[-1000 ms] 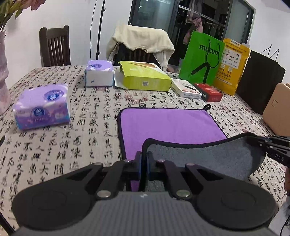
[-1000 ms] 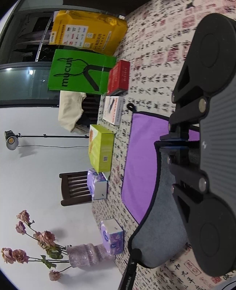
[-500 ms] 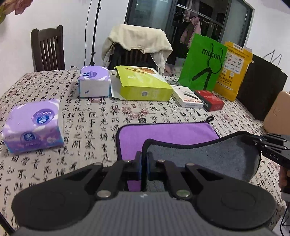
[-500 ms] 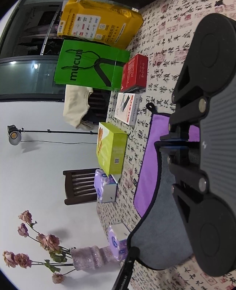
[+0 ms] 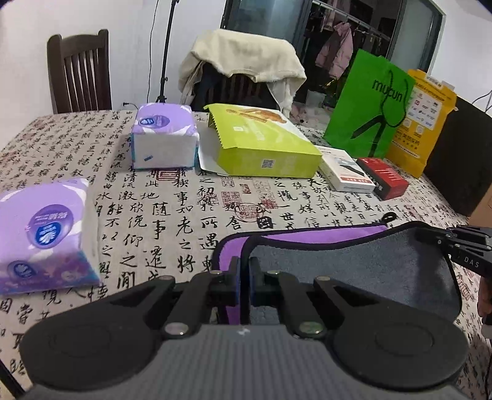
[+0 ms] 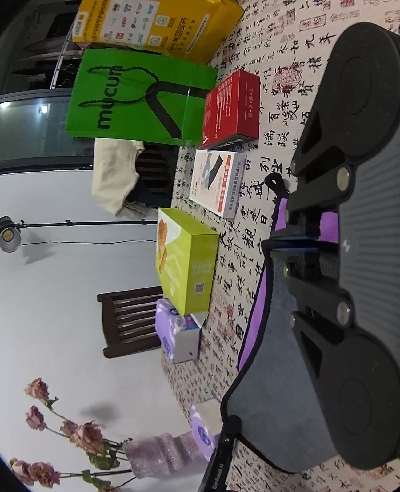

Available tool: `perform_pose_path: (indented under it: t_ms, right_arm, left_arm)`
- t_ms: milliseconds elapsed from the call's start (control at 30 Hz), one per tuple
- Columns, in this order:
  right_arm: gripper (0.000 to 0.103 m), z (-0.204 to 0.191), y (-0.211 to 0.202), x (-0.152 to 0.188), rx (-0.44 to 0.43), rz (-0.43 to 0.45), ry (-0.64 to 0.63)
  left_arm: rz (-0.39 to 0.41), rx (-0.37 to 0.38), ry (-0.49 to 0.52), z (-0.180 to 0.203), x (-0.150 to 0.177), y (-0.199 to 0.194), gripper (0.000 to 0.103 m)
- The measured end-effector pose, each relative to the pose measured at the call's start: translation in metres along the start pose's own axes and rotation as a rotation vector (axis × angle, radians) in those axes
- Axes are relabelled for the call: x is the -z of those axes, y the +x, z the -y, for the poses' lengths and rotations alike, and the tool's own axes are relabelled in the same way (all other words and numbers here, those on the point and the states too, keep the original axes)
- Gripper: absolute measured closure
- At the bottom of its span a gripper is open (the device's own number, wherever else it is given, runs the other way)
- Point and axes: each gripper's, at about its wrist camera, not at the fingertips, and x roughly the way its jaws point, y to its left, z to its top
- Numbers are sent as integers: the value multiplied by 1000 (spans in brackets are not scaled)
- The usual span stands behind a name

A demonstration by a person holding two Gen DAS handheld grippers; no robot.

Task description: Fold towel

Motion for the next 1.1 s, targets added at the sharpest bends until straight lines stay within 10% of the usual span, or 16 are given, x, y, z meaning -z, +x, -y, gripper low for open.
perform_pose_path:
  t_ms: [833,1100]
  right_arm:
    - [98,31,68,2,9,-92,50]
    - [91,29,71,3,35,-94,29]
  left_arm:
    - [-68,-8,-67,-29,-16,71,93]
    - [-60,-46,-52,-29,-15,65,70]
